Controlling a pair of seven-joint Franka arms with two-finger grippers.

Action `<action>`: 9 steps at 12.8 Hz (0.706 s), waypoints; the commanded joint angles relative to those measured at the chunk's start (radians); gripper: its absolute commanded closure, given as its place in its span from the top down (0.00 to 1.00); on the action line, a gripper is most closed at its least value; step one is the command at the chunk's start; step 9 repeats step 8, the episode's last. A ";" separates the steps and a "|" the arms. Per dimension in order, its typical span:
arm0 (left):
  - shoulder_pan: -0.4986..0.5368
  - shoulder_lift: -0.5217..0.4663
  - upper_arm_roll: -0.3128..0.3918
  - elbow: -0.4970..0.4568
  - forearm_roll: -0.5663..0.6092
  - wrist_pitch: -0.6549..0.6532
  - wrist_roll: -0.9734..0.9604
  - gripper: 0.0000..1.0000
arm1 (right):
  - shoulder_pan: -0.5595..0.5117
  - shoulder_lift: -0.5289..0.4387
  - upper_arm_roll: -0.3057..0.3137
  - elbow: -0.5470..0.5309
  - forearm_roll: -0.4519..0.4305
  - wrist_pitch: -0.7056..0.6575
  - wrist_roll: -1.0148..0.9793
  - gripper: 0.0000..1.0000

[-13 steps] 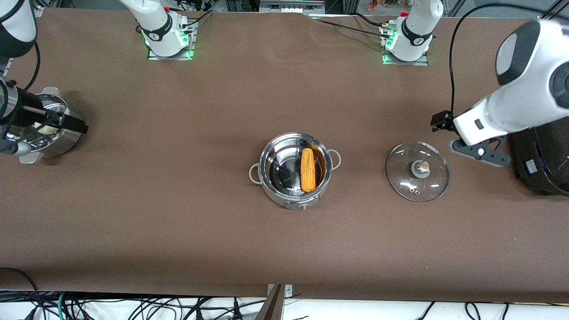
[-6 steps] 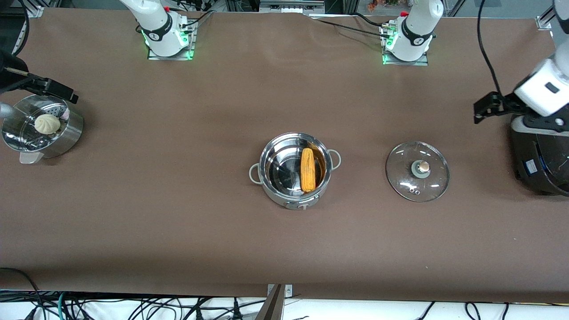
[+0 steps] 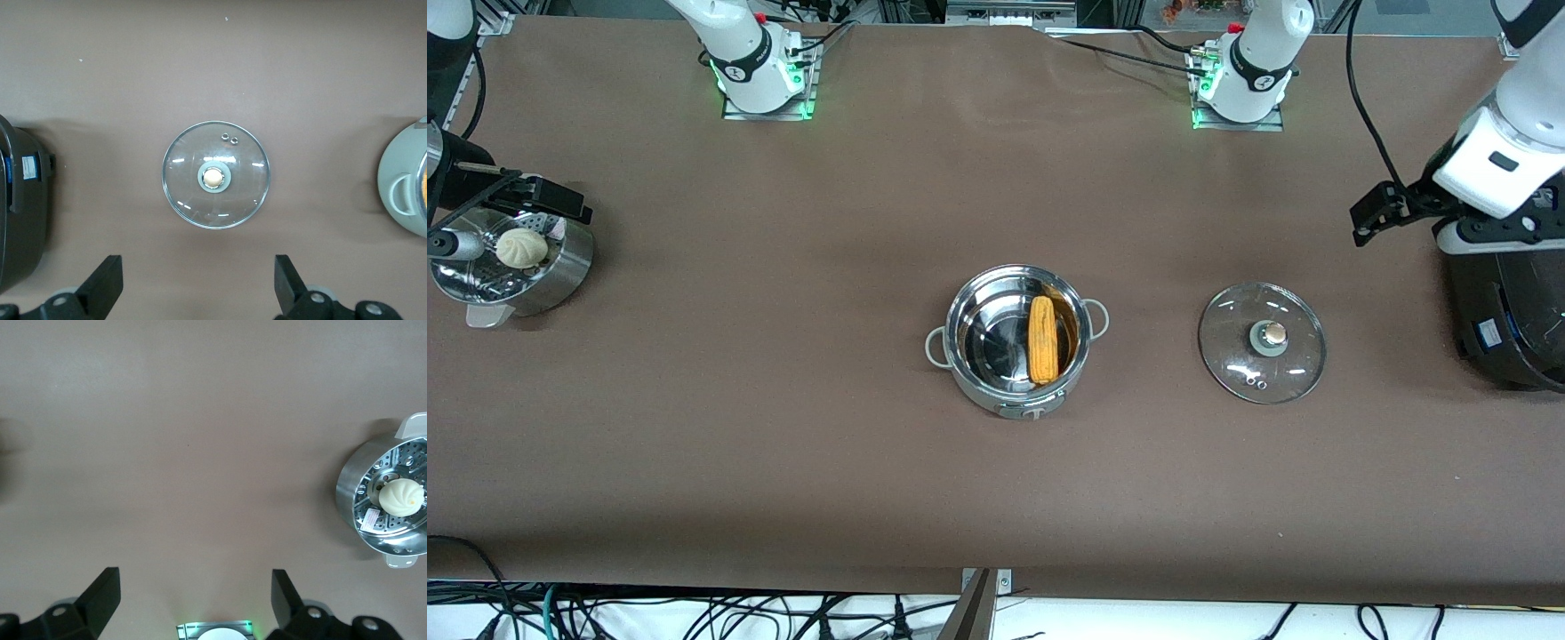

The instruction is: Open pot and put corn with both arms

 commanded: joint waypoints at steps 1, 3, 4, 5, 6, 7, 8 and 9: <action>0.011 -0.030 0.019 -0.036 -0.102 0.013 -0.006 1.00 | -0.008 0.009 0.008 0.026 -0.010 -0.009 -0.018 1.00; 0.011 -0.024 0.030 -0.027 -0.121 -0.002 -0.007 1.00 | -0.010 0.010 0.008 0.026 -0.010 -0.006 -0.026 1.00; 0.011 -0.022 0.034 -0.026 -0.119 -0.014 -0.007 1.00 | -0.011 0.010 0.006 0.026 -0.010 -0.006 -0.027 1.00; 0.020 -0.017 0.034 -0.020 -0.119 -0.039 -0.007 1.00 | -0.011 0.010 0.006 0.026 -0.011 -0.006 -0.027 1.00; 0.026 -0.011 0.034 -0.004 -0.119 -0.053 -0.007 1.00 | -0.011 0.010 0.006 0.026 -0.011 -0.006 -0.026 1.00; 0.026 -0.004 0.034 -0.001 -0.118 -0.058 -0.009 1.00 | -0.011 0.010 0.006 0.026 -0.011 -0.006 -0.027 1.00; 0.026 -0.004 0.034 0.000 -0.115 -0.059 -0.007 1.00 | -0.011 0.010 0.006 0.026 -0.011 -0.004 -0.027 1.00; 0.026 -0.004 0.034 0.000 -0.115 -0.059 -0.007 1.00 | -0.011 0.010 0.006 0.026 -0.011 -0.004 -0.027 1.00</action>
